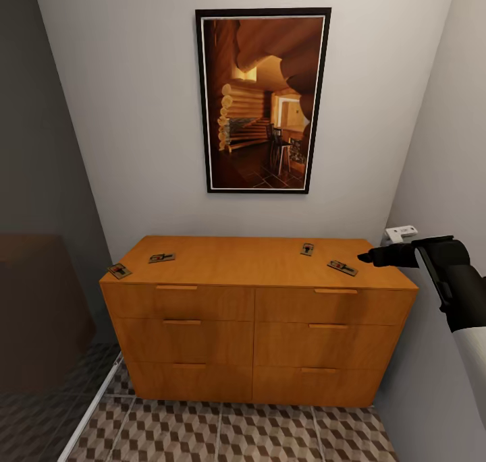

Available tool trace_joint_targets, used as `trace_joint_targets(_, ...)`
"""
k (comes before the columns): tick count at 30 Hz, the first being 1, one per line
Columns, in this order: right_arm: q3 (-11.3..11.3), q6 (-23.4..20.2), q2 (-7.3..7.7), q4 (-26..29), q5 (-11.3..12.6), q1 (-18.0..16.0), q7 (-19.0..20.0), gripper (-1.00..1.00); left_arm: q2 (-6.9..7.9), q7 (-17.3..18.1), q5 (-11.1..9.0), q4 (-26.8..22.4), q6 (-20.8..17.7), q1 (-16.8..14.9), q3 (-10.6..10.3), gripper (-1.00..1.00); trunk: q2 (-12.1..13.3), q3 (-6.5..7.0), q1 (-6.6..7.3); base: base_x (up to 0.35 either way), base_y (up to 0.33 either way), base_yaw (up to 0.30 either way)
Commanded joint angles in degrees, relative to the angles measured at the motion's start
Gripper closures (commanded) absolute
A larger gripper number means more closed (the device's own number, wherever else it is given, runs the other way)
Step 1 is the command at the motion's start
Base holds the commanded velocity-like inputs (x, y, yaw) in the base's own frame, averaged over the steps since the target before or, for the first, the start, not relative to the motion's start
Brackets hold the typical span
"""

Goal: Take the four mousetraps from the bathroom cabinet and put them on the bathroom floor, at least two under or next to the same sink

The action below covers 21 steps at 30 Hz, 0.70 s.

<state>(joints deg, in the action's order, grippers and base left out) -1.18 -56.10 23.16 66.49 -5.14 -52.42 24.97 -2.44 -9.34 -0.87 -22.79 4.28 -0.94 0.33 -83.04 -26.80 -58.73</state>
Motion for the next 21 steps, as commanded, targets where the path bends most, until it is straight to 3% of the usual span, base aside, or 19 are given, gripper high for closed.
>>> trace_joint_targets(1, -0.1, -0.15, 0.05, 0.05, -0.55, -0.05, 0.43, -1.0, -0.02, -0.15, -0.09, 0.03, 0.19, -0.03, 0.02, -1.0, -0.03, -0.06, 0.0, 0.0, 0.0, 0.0)
trace_joint_targets(15, 0.07, -0.13, 0.09, 0.05, -0.57, -0.05, 0.87, -1.0, -0.02, -0.15, -0.09, 0.03, 0.2, -0.03, 0.02, -1.0, -0.03, -0.06, 0.0, 0.048, -0.053, 0.0)
trace_joint_targets(21, 0.12, -0.04, 0.62, 0.05, -0.57, -0.05, 3.65, -1.0, -0.02, -0.15, -0.09, 0.03, 0.2, -0.03, 0.02, -1.0, -0.03, -0.06, 0.0, 0.084, -0.111, 0.0)
